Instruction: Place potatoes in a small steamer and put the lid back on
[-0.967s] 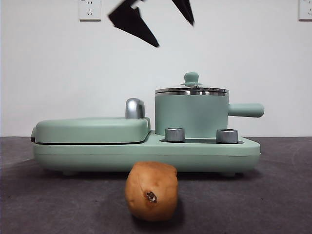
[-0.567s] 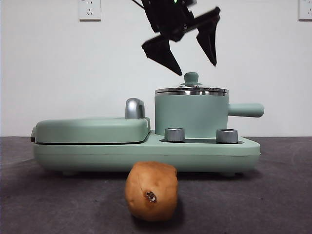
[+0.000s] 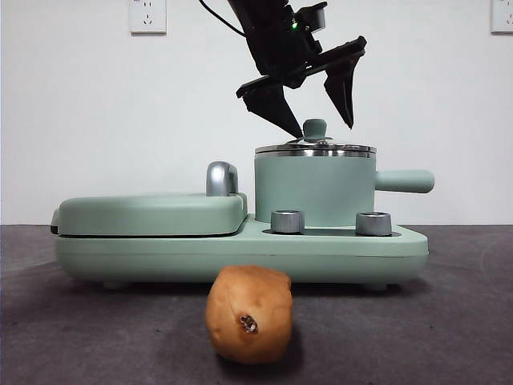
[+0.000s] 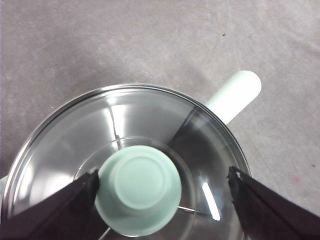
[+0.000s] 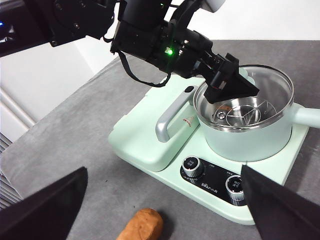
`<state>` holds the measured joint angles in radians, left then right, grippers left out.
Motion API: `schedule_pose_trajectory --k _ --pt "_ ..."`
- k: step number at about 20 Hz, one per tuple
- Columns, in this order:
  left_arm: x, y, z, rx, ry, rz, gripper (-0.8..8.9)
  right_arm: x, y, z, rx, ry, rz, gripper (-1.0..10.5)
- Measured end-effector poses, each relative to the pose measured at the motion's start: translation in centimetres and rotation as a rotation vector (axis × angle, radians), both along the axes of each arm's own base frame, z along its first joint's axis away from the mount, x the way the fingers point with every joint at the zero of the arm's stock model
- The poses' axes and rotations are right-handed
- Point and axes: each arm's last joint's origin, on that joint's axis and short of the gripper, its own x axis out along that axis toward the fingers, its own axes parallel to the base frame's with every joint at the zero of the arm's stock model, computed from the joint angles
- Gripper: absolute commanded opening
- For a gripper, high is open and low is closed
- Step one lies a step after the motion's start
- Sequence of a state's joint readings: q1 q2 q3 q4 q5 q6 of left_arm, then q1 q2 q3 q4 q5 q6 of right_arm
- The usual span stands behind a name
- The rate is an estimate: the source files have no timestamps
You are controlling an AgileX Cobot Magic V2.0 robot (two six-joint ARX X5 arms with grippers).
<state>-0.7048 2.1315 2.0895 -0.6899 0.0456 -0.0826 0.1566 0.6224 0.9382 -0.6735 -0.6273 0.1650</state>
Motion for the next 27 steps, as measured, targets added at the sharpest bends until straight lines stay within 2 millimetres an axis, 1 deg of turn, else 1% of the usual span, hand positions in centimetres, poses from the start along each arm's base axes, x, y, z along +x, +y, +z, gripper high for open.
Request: schedule_pose_trajectory --k 4,7,14,17,20,23,25,27 --pt "0.3 0.0 -0.3 0.020 -0.016 0.030 1.92 0.0 0.0 0.0 0.000 0.000 0.000 4.9" --pt "0.4 0.0 -0.2 0.011 -0.027 0.035 0.11 0.0 0.0 0.0 0.000 0.000 0.000 4.9" --pt "0.3 0.1 0.1 0.025 -0.022 0.043 0.06 0.0 0.0 0.0 0.000 0.000 0.000 4.9" --pt "0.2 0.2 0.9 0.036 -0.006 0.046 0.06 0.0 0.0 0.0 0.000 0.000 0.000 4.9" --pt "-0.3 0.6 3.1 0.043 0.002 0.046 0.06 0.0 0.0 0.0 0.000 0.002 0.000 4.9" --pt "-0.5 1.0 5.1 0.008 -0.037 0.051 0.06 0.0 0.0 -0.1 -0.002 0.013 0.000 4.9" --pt "-1.0 1.8 6.3 0.004 -0.048 0.054 0.06 -0.1 0.0 -0.3 -0.004 0.033 -0.001 4.9" --pt "-2.2 3.2 7.9 0.026 -0.049 0.047 0.06 -0.2 0.0 -0.5 0.010 0.074 -0.010 4.8"
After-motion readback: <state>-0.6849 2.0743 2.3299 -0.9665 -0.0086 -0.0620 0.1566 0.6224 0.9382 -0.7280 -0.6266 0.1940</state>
